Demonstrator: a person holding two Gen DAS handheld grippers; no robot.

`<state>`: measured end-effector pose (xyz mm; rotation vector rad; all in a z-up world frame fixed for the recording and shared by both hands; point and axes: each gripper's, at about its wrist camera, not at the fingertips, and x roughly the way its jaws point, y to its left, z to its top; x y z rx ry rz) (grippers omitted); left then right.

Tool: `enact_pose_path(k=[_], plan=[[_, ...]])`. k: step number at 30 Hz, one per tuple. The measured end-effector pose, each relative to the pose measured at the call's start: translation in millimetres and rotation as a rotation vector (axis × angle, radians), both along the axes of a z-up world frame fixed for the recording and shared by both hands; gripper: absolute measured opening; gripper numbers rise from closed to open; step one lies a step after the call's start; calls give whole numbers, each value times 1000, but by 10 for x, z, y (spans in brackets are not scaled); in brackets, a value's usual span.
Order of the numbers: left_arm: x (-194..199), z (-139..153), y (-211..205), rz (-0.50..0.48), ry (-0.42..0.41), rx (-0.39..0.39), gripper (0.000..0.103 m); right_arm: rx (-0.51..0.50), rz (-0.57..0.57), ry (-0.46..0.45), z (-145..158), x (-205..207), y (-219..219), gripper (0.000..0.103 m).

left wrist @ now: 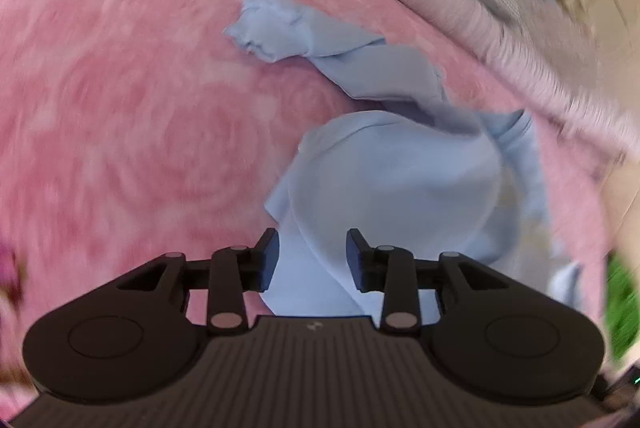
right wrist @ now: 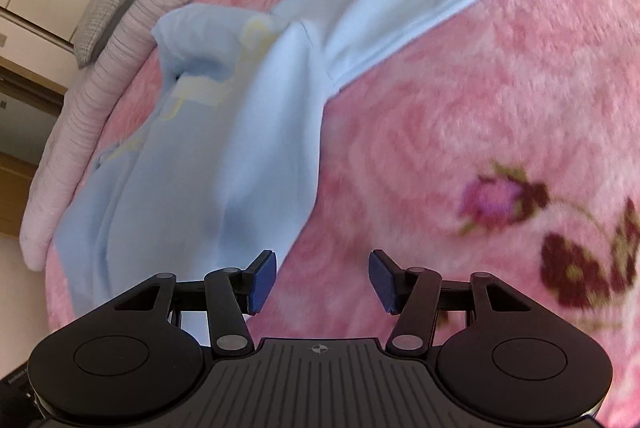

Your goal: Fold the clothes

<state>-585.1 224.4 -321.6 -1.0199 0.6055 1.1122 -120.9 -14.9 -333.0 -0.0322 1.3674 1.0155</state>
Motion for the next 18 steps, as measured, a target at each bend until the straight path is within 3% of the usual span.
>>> enact_pose_path(k=[3, 6, 8, 9, 10, 11, 12, 15, 18], plan=[[141, -111, 108, -107, 109, 72, 37, 41, 31, -78, -45, -75, 100, 55], [206, -215, 164, -164, 158, 115, 40, 95, 53, -118, -104, -152, 205, 55], [259, -300, 204, -201, 151, 114, 30, 132, 84, -115, -133, -200, 274, 55], [291, -317, 207, -239, 134, 107, 14, 154, 107, -104, -143, -224, 303, 52], [318, -288, 197, -273, 126, 99, 9, 157, 132, -88, -147, -232, 341, 13], [344, -256, 186, -307, 117, 90, 7, 160, 157, -72, -152, -240, 378, 4], [369, -179, 162, -343, 104, 79, 6, 173, 146, -66, -81, -205, 359, 4], [338, 181, 77, -413, -7, 50, 5, 226, 108, -50, 203, -56, 281, 3], [187, 792, -54, -437, -266, 37, 5, 304, 75, -77, 725, 205, 174, 3]])
